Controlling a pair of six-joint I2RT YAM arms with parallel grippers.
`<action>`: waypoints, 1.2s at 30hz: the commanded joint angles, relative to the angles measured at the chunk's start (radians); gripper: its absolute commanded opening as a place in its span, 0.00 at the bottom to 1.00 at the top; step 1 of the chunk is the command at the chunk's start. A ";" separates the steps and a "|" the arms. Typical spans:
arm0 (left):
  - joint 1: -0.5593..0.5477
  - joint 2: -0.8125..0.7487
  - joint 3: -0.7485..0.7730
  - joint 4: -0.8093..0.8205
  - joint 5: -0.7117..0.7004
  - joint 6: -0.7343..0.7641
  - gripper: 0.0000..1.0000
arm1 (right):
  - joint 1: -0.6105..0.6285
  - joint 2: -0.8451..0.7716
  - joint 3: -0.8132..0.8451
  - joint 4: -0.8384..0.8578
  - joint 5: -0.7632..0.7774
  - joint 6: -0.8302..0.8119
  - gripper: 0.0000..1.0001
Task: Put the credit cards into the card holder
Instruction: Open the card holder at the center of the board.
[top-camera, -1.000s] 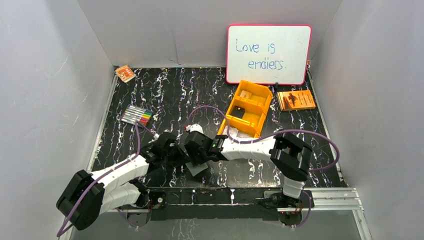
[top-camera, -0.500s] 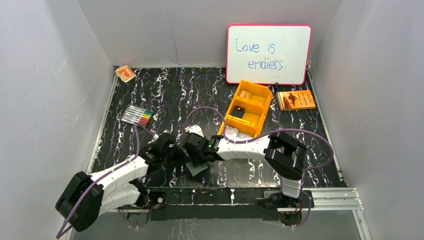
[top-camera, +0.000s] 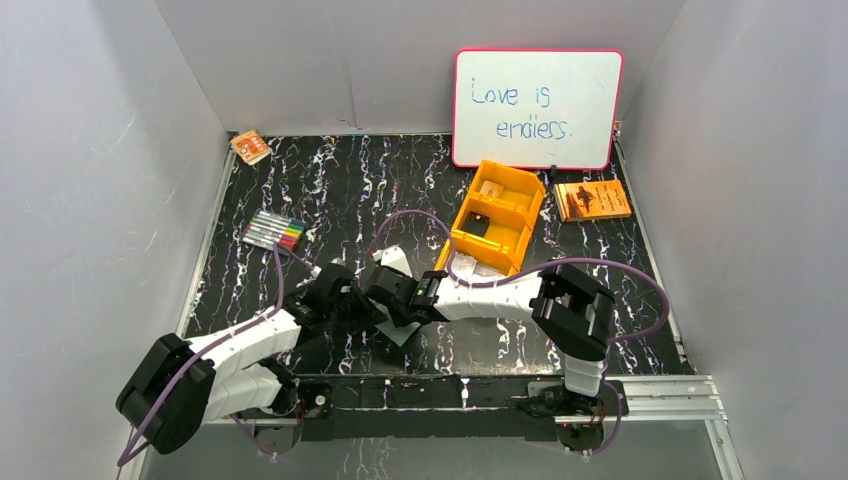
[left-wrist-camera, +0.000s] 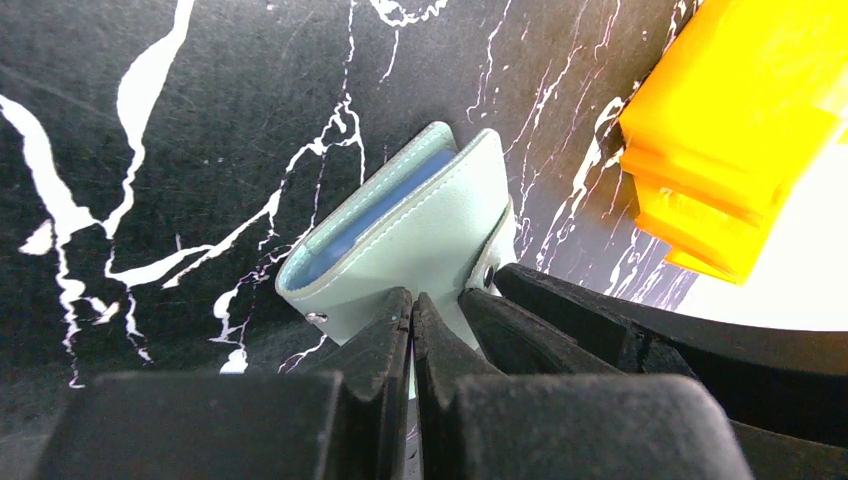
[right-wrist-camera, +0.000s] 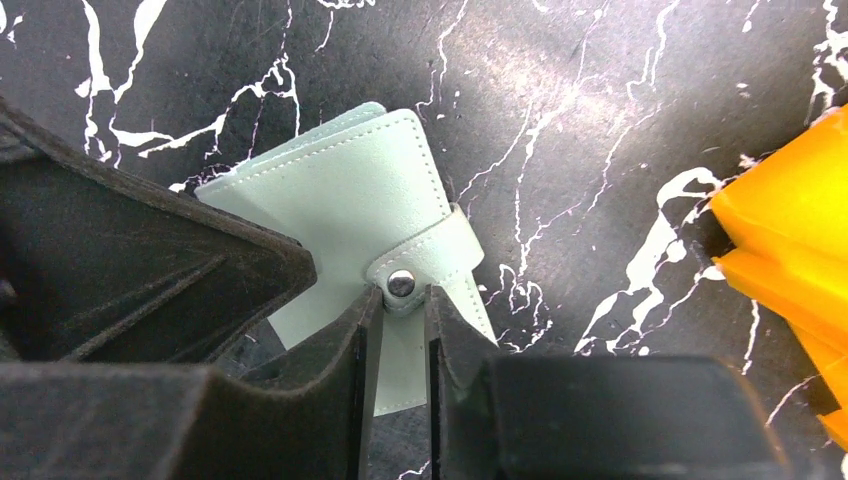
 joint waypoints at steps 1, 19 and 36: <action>-0.002 0.041 -0.021 -0.100 0.004 0.034 0.00 | -0.006 -0.046 0.003 -0.032 0.095 -0.008 0.26; -0.001 0.059 -0.032 -0.089 0.009 0.039 0.00 | -0.007 -0.067 0.001 -0.040 0.114 0.010 0.00; -0.001 0.084 -0.041 -0.082 0.001 0.061 0.00 | -0.026 -0.131 -0.012 -0.053 0.126 0.039 0.00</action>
